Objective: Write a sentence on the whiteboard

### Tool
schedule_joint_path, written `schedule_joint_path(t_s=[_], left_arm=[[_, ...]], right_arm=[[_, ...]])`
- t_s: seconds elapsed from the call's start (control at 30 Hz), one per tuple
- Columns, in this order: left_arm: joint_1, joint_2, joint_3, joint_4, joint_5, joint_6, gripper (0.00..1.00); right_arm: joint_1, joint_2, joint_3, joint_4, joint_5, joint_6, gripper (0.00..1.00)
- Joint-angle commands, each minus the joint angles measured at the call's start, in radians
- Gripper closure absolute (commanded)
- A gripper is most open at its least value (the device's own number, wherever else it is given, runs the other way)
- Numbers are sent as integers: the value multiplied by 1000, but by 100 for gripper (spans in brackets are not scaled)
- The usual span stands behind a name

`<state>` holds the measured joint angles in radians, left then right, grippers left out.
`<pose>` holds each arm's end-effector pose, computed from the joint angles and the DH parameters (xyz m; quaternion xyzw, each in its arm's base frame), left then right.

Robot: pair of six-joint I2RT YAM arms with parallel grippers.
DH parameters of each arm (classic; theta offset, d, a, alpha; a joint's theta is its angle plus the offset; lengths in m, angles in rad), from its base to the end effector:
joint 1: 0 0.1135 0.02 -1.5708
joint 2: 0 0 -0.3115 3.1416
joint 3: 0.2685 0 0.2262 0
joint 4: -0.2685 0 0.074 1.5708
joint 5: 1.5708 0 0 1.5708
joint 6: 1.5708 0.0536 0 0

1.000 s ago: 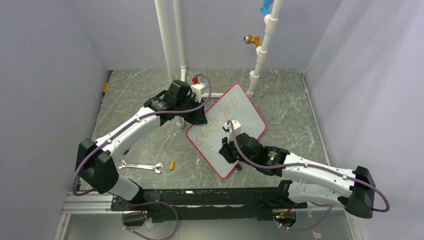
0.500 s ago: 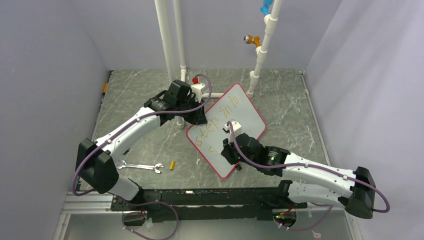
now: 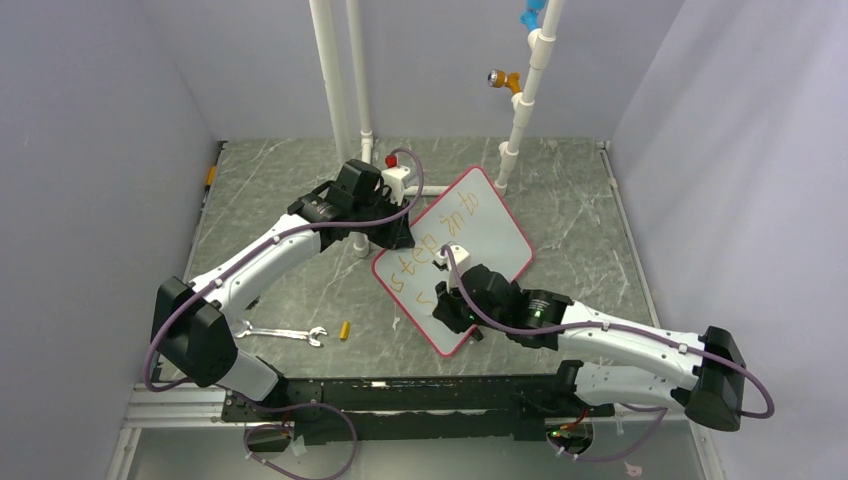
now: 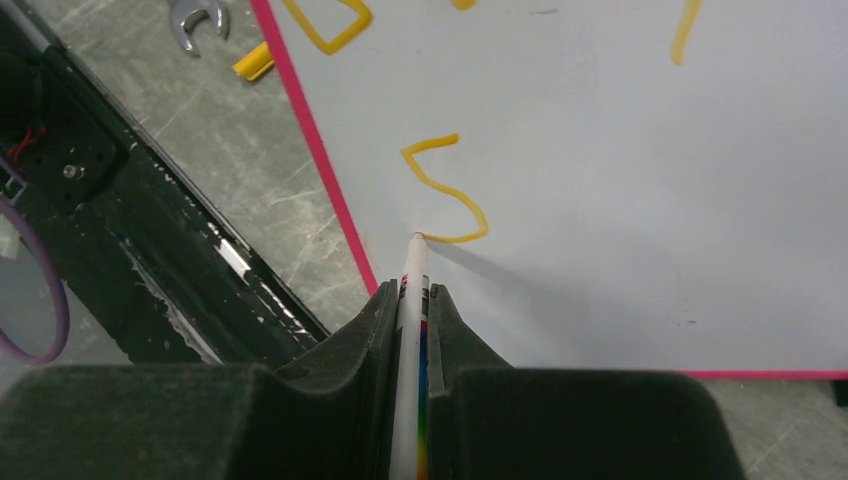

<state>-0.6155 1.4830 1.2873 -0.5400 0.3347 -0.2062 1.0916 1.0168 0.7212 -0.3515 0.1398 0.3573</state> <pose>0.2435 -0.1938 0.3566 0.2493 0.8688 -0.2993 0.3058 0.0913 0.1595 0.2957 -0.2915 0.8447 0.2478 0.3743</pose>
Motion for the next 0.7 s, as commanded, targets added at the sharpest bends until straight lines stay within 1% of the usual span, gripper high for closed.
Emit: schedule_joint_path(t_s=[0.0, 0.17, 0.4, 0.53, 0.67], left_arm=[[-3, -3, 29, 20, -80, 91, 100], [-2, -5, 29, 19, -82, 93, 100], [-3, -7, 29, 18, -83, 93, 100], [-2, -5, 30, 17, -85, 94, 100], [-2, -2, 30, 17, -87, 96, 100]], right_arm=[[8, 50, 49, 41, -16, -23, 100], [17, 59, 98, 9, 2, -29, 100], [19, -40, 99, 20, 5, -13, 100], [19, -90, 85, 23, 89, 11, 100], [18, -89, 80, 3, 173, 26, 100]])
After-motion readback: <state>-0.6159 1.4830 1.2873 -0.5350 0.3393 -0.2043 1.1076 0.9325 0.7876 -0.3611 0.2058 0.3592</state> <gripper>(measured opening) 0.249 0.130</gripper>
